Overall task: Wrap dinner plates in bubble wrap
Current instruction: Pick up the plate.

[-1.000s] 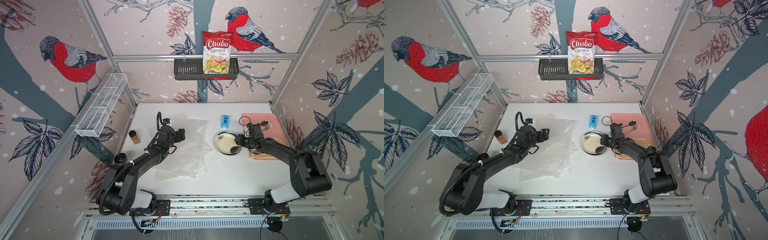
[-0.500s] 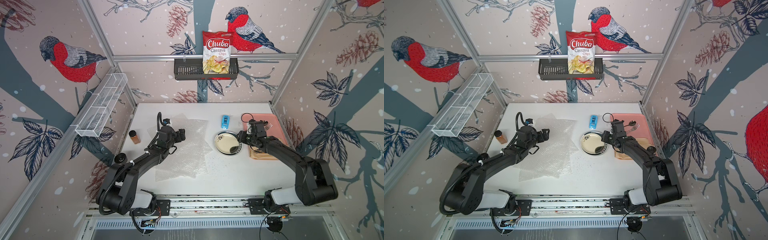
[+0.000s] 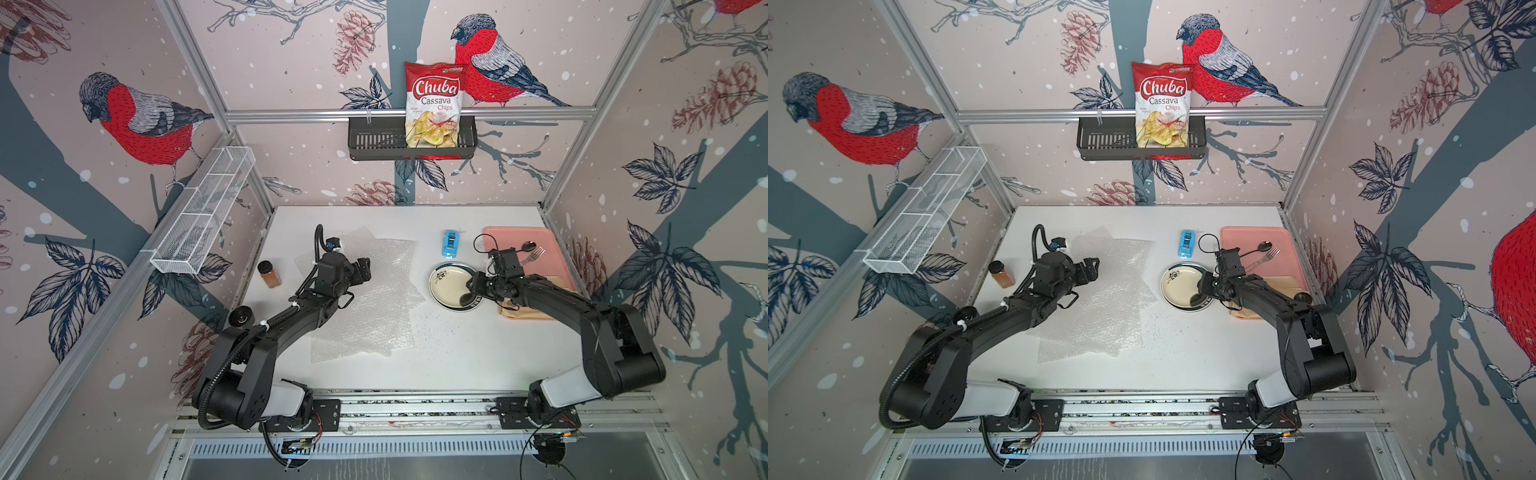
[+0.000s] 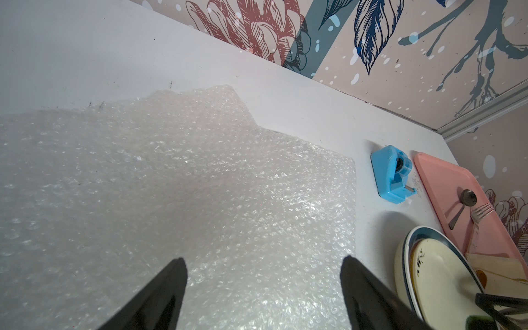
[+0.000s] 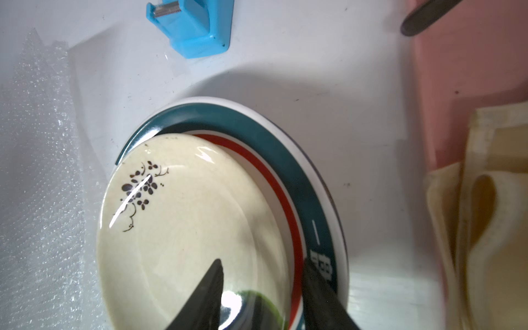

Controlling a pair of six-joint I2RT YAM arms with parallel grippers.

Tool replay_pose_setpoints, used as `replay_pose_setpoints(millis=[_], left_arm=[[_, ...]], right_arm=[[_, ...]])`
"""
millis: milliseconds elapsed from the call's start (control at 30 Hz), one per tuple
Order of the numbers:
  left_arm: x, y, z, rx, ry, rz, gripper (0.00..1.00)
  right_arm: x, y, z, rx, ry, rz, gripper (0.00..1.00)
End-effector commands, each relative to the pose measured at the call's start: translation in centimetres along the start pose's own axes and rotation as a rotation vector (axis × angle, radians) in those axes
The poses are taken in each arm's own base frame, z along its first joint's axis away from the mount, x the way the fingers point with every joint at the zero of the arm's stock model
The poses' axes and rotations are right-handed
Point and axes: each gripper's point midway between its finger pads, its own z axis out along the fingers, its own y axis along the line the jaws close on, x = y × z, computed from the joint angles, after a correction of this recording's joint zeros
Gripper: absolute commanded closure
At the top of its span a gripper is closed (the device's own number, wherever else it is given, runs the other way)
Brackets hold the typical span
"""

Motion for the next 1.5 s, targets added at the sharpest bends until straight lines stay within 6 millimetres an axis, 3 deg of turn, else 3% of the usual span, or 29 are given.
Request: replay_pose_setpoints(millis=[0, 567, 767, 933, 1067, 1167, 1267, 1467], left_arm=[[-0.5, 0.0, -0.1, -0.009, -0.019, -0.014, 0.12], [-0.2, 0.6, -0.3, -0.042, 0.0, 0.001, 0.11], [-0.2, 1.1, -0.7, -0.069, -0.003, 0.005, 0.11], [0.0, 1.8, -1.4, -0.096, 0.012, -0.016, 0.1], [0.5, 3.8, -2.1, -0.12, 0.039, -0.115, 0.1], [1.2, 6.1, -2.9, -0.16, 0.07, -0.204, 0.1], [2.0, 7.6, -3.8, -0.226, 0.107, -0.236, 0.1], [4.2, 11.1, -6.8, -0.418, 0.195, -0.339, 0.11]], right_arm=[[0.5, 0.2, 0.4, -0.029, 0.023, 0.012, 0.58], [1.1, 0.4, 0.3, -0.291, 0.009, 0.114, 0.89], [0.3, 0.9, -0.8, -0.35, -0.025, 0.119, 0.97], [-1.2, 1.9, -2.9, -0.371, -0.079, 0.092, 0.99], [-2.5, 4.8, -4.2, -0.398, -0.091, 0.024, 0.99], [-2.8, 7.9, -3.7, -0.424, -0.067, -0.031, 0.99], [-2.6, 11.5, -1.7, -0.445, -0.013, -0.081, 1.0], [-1.9, 21.0, 2.3, -0.514, 0.062, -0.175, 1.0]])
